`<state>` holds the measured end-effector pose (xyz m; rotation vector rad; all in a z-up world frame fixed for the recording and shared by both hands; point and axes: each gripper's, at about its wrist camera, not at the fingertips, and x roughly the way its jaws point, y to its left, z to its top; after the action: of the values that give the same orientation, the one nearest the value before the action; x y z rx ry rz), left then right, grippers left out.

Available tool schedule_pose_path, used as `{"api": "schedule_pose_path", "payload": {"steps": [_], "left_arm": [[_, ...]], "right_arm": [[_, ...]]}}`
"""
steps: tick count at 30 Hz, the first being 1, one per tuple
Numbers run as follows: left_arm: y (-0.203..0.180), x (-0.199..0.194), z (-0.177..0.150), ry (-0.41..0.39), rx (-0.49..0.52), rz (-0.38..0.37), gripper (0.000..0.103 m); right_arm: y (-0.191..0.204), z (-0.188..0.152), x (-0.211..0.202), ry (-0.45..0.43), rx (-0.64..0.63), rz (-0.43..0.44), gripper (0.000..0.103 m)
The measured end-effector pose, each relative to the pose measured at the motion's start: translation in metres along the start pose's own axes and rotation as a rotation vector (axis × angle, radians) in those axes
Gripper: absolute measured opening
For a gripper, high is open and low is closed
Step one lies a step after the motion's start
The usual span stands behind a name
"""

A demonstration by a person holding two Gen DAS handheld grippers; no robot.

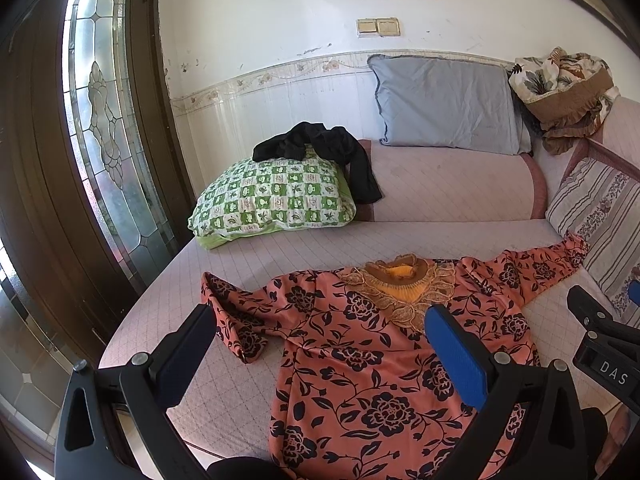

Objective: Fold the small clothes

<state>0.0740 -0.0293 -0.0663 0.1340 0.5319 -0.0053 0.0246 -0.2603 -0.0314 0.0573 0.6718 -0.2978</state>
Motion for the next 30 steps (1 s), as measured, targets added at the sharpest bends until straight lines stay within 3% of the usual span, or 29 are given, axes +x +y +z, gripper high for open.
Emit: {"api": "schedule_pose_path", "payload": {"steps": [16,30], "left_arm": [[-0.015,0.020,0.003,0.020,0.030,-0.012,0.103],[-0.037,0.066,0.005,0.081,0.057,-0.040,0.103]], "right_arm": [[-0.007,0.002,0.018,0.023,0.011,-0.020,0.103],[-0.019,0.010,0.062,0.061,0.027,-0.063,0.103]]}}
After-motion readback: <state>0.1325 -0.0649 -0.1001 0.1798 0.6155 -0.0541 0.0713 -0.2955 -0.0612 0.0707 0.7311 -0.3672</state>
